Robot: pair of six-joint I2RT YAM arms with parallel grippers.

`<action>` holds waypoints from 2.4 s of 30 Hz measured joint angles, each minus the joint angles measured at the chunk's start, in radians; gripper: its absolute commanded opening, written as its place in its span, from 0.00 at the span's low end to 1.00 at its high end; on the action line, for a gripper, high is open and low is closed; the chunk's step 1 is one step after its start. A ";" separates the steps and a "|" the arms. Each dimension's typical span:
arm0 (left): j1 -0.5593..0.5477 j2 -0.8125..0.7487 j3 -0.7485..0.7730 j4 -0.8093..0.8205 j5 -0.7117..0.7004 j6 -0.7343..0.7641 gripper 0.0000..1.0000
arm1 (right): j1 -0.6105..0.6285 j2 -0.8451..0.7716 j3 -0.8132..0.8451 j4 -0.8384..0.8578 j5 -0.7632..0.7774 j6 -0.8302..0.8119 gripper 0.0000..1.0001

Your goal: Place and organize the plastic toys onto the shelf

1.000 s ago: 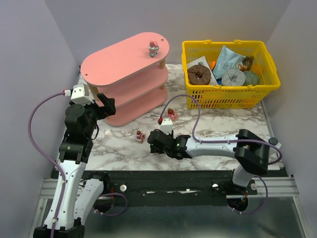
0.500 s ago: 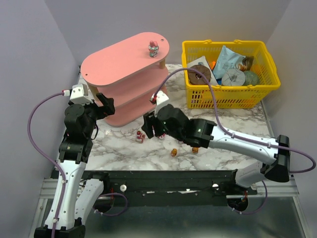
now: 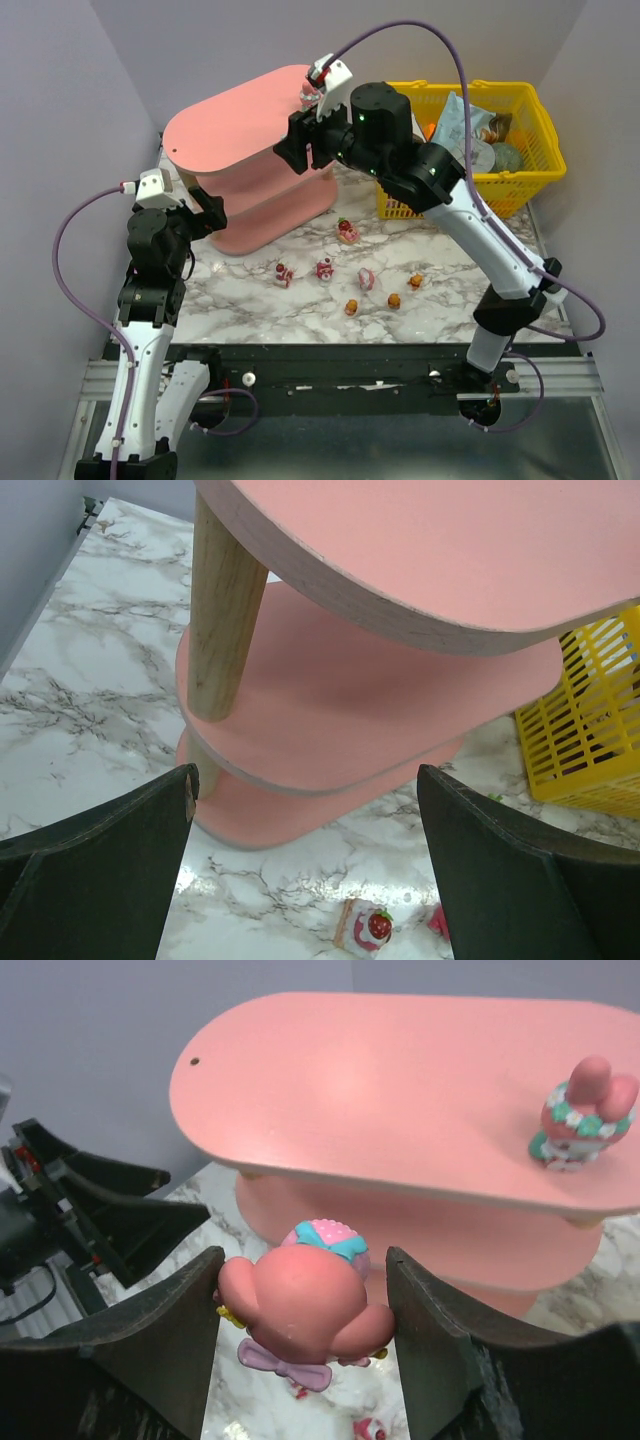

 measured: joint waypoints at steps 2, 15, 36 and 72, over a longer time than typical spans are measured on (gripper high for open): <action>0.001 0.000 0.000 0.000 0.001 0.000 0.99 | -0.027 0.063 0.097 -0.030 -0.036 -0.020 0.31; 0.015 0.017 0.000 0.000 0.010 0.000 0.99 | -0.072 0.175 0.170 -0.084 -0.153 -0.110 0.33; 0.020 0.017 0.000 0.000 0.014 0.000 0.99 | -0.087 0.262 0.170 0.032 -0.085 -0.145 0.34; 0.027 0.014 0.000 0.000 0.014 0.000 0.99 | -0.094 0.321 0.171 0.190 -0.066 -0.156 0.54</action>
